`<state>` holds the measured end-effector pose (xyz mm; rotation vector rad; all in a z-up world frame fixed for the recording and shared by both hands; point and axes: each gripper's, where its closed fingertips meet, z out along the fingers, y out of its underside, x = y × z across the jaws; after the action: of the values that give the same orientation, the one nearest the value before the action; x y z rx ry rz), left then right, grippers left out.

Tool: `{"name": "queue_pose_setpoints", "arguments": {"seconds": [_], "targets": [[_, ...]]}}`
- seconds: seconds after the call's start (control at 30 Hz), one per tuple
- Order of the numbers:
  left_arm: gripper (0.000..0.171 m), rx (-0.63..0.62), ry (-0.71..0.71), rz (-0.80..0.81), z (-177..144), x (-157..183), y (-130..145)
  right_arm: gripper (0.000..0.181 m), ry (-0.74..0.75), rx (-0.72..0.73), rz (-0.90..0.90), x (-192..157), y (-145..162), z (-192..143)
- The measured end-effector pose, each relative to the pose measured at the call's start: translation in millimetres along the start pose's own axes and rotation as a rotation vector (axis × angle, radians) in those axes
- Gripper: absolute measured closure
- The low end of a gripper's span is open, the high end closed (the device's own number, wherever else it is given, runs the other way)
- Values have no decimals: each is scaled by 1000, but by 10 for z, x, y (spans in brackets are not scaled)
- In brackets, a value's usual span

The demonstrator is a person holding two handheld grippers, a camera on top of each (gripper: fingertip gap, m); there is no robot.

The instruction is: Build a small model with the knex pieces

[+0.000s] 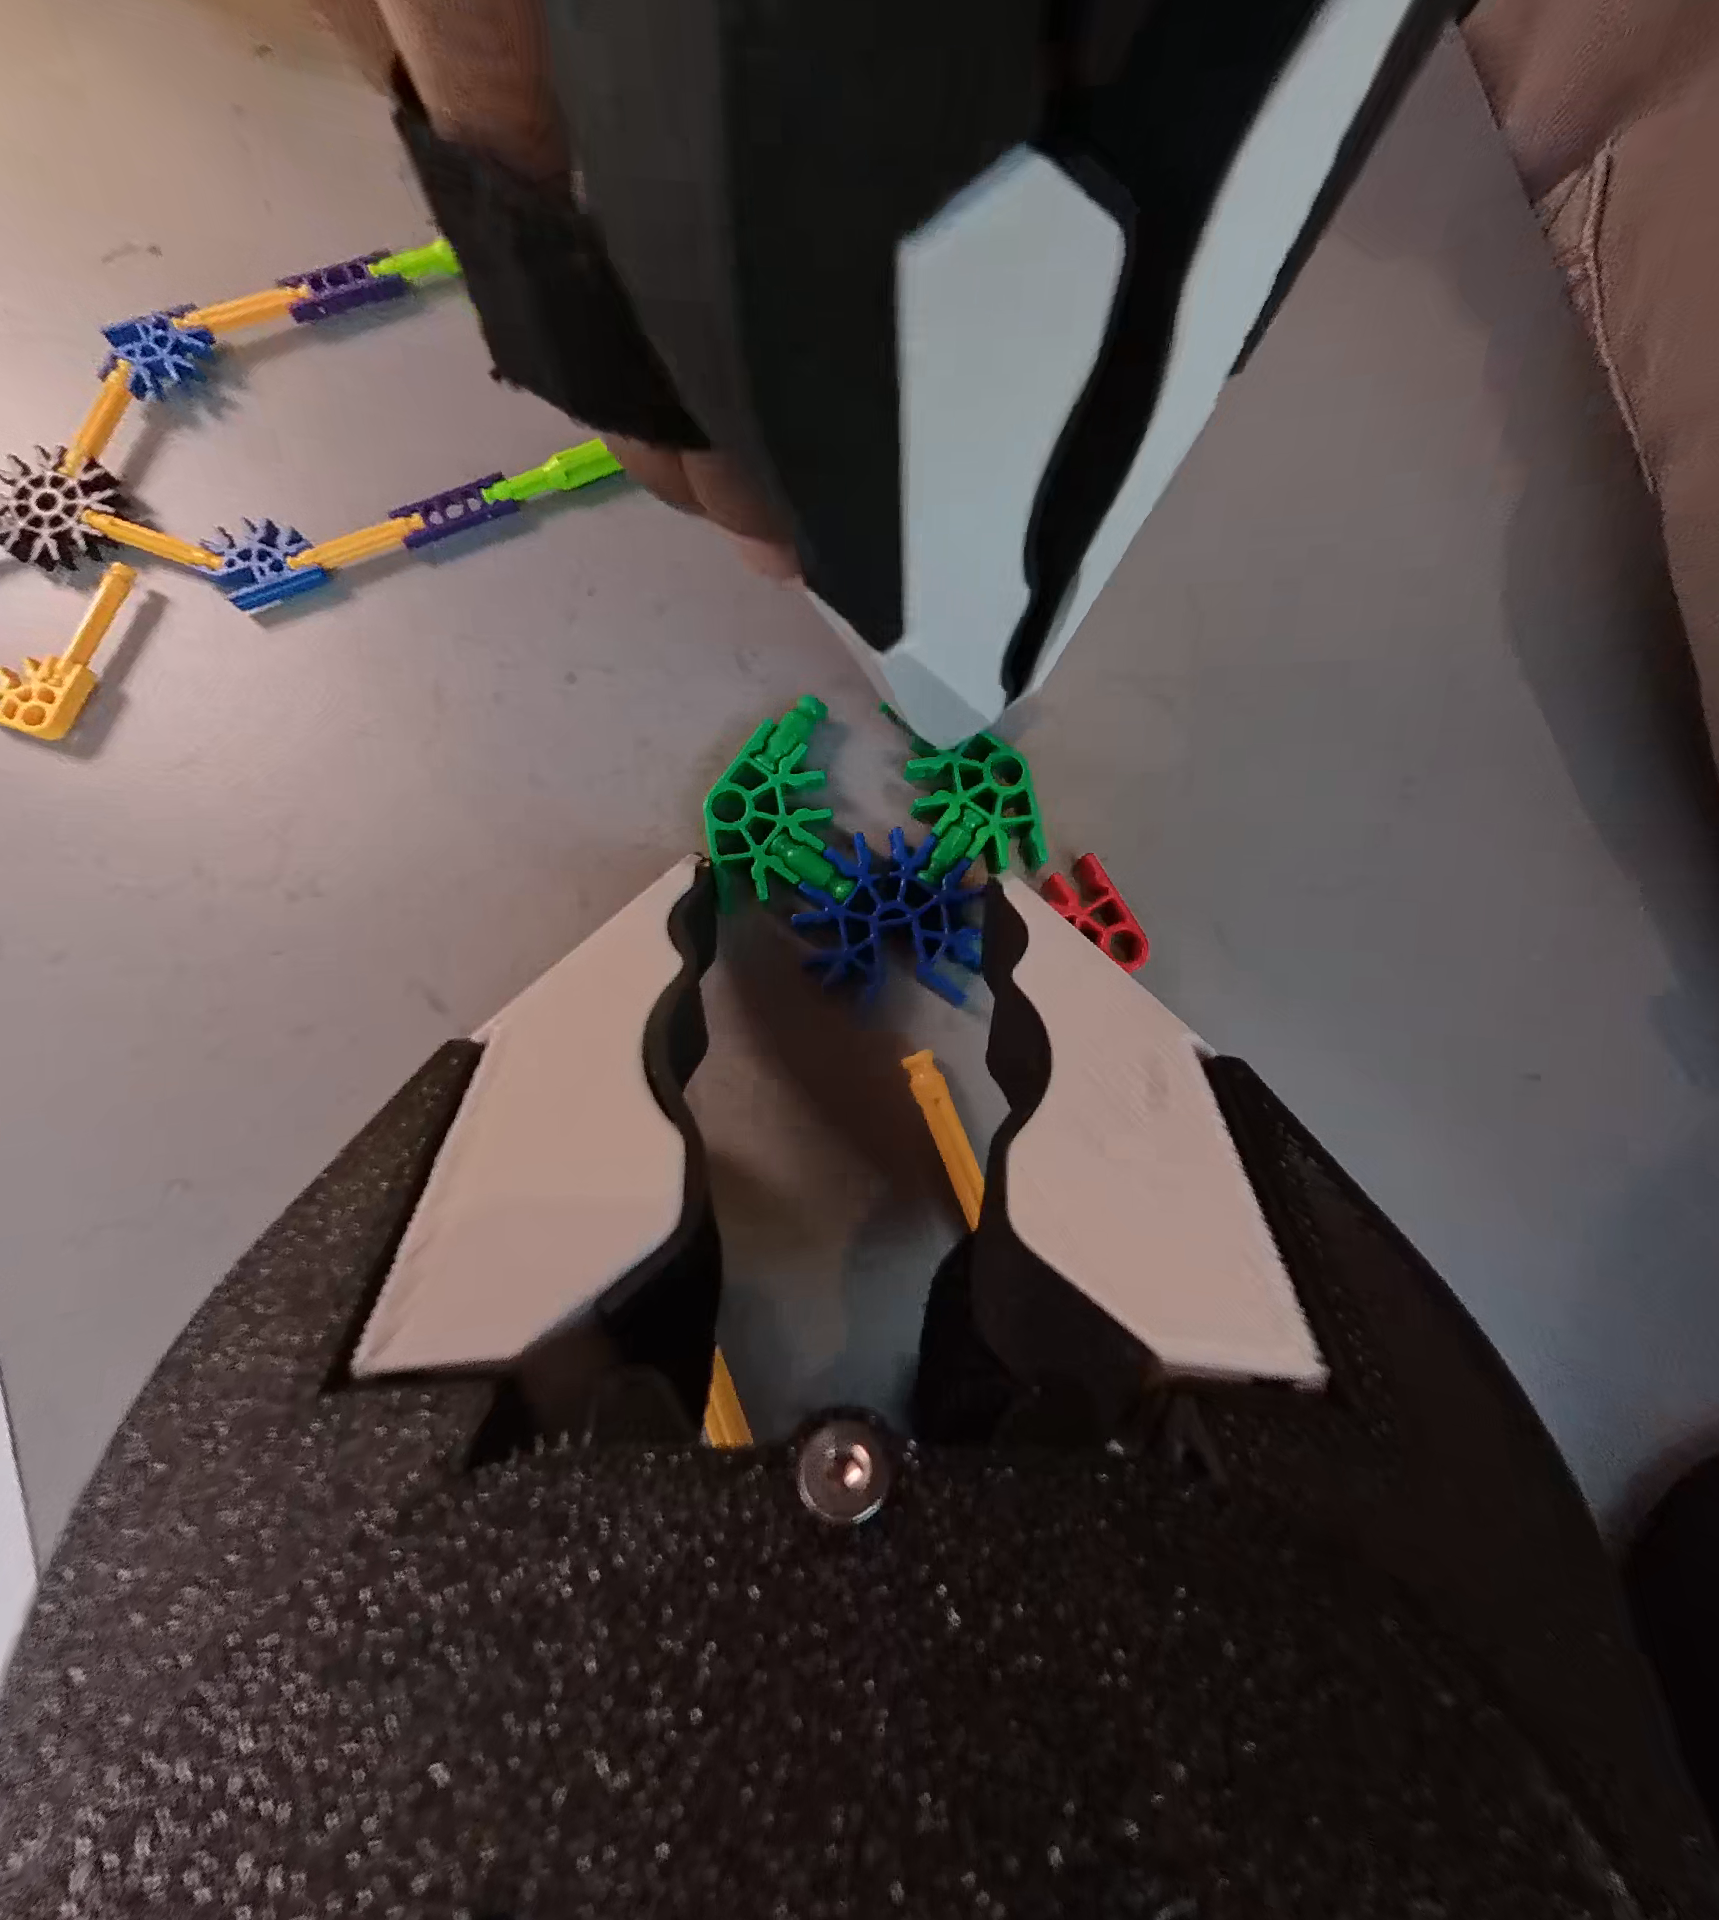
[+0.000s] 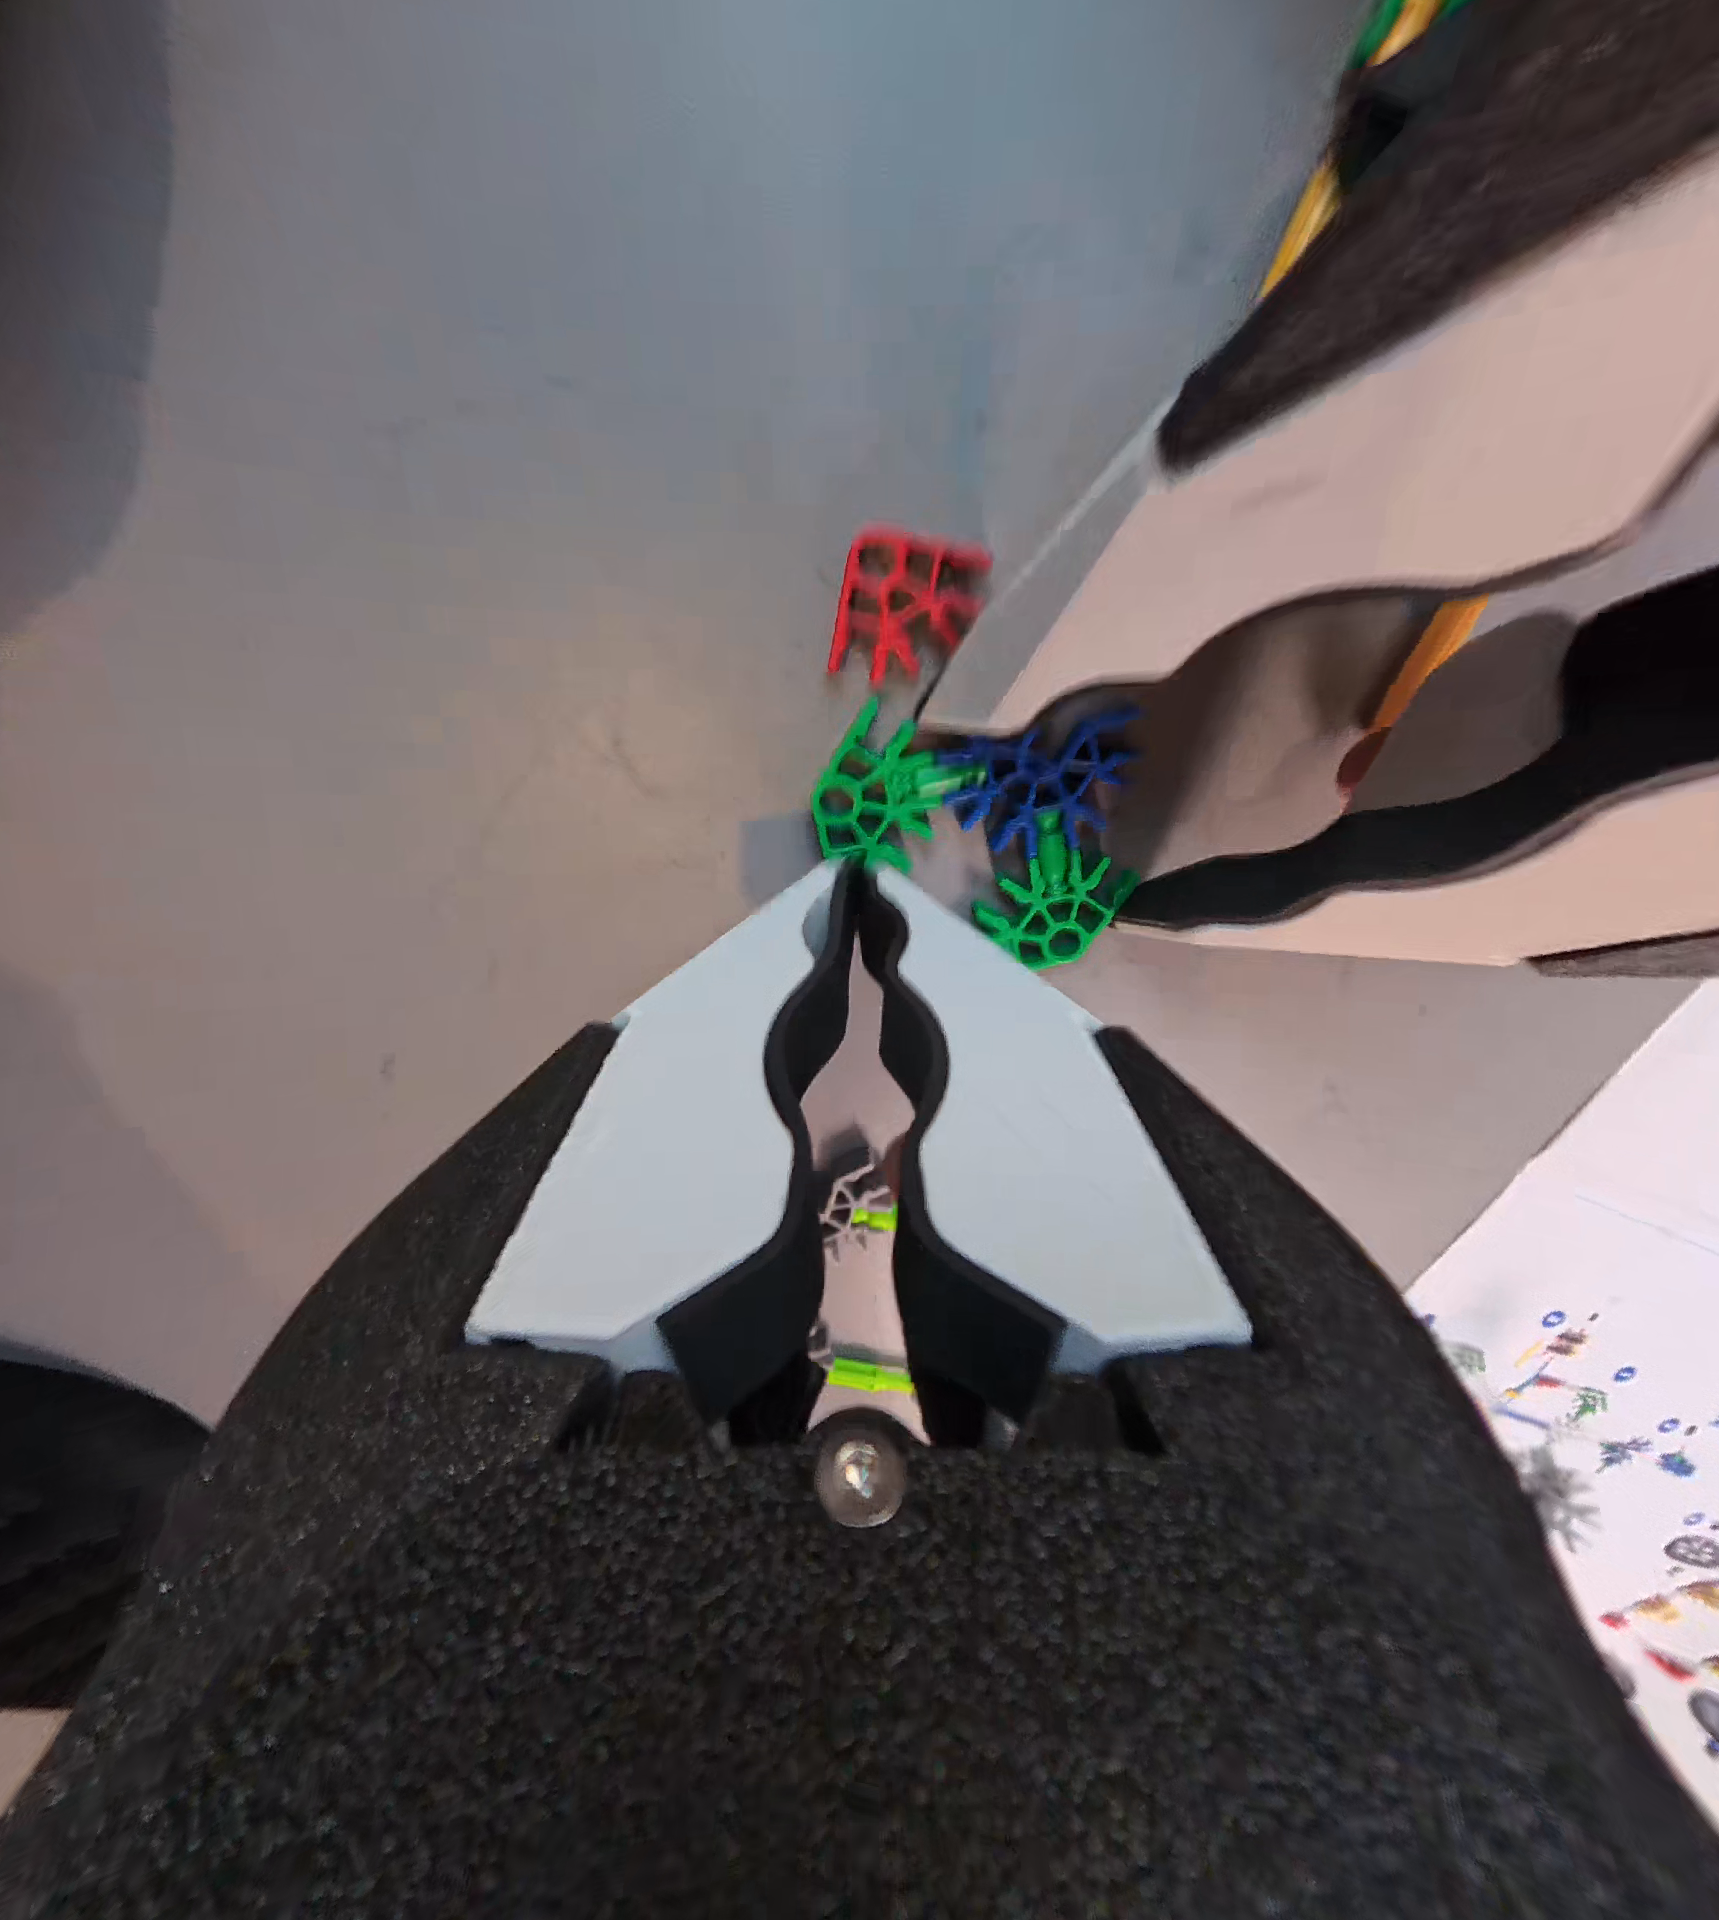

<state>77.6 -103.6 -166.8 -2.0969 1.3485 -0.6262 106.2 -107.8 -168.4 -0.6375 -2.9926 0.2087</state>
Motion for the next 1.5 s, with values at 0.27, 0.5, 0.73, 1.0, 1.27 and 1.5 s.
{"name": "queue_pose_setpoints", "arguments": {"seconds": [0.27, 0.5, 0.73, 1.0, 1.27, 1.5], "targets": [[120, -3, -5, 1, -8, 16, 14, 181, 41, 59, 11, 2, -33, -13], [120, 3, -17, 4, -4, 15, 7, 181, 187, 196, 166, 41, 11, -57], [119, 2, -28, -4, -1, 16, -1, 178, 267, 250, 221, 112, 29, -163], [114, 138, -142, -34, -255, -99, -231, 171, 324, 312, 265, 126, -14, -212], [129, 178, -330, -130, -719, 39, -168, 141, 236, 384, 379, -28, -39, -119], [131, 86, -244, -153, -326, 469, 40, 165, 223, 371, 405, 103, -5, -30]]}}
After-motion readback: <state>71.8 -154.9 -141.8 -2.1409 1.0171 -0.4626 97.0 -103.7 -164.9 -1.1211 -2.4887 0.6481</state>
